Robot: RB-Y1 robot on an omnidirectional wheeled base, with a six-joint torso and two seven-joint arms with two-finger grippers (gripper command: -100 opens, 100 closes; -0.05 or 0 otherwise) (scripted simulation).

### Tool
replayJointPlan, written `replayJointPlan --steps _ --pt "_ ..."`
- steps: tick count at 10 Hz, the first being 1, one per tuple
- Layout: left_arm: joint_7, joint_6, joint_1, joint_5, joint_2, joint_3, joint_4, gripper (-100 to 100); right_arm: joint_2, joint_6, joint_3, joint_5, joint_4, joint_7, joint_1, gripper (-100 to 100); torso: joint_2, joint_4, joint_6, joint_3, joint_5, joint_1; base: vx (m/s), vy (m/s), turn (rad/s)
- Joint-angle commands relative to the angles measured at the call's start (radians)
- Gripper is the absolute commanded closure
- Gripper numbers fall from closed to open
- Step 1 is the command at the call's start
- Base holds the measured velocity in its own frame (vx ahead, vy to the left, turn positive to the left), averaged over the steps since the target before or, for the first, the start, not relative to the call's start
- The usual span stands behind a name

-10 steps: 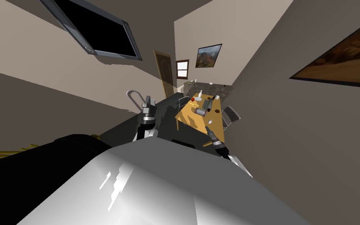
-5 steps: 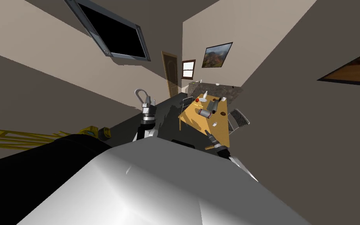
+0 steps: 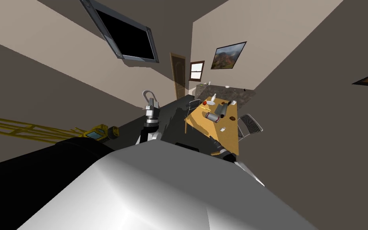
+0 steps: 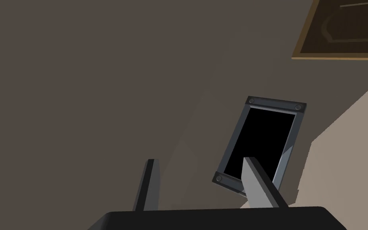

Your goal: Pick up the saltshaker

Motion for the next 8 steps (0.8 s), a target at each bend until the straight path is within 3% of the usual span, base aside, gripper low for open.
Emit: replayJointPlan --steps 1,2,7,8 --pt "0.0 0.0 0.0 0.0 0.0 0.0 0.0 0 -0.024 0.0 0.008 0.002 0.041 -0.002 0.0 -100 0.0 0.0 0.0 0.0 0.0 0.0 0.013 0.008 0.157" --pt "0.0 0.0 0.0 0.0 0.0 0.0 0.0 0 -0.024 0.0 0.008 0.002 0.041 -0.002 0.0 -100 0.0 0.0 0.001 0.0 0.0 0.0 0.008 0.002 -0.025" --pt "0.0 0.0 0.0 0.0 0.0 0.0 0.0 0 -0.119 0.021 0.084 0.028 0.198 0.007 -0.05 -100 -0.001 0.0 0.001 -0.001 0.0 -0.001 0.022 0.007 0.201" --pt "0.0 0.0 0.0 0.0 0.0 0.0 0.0 0 -0.119 0.021 0.084 0.028 0.232 0.007 -0.05 -100 -0.001 0.0 0.0 -0.001 0.0 -0.001 0.025 -0.003 0.12"
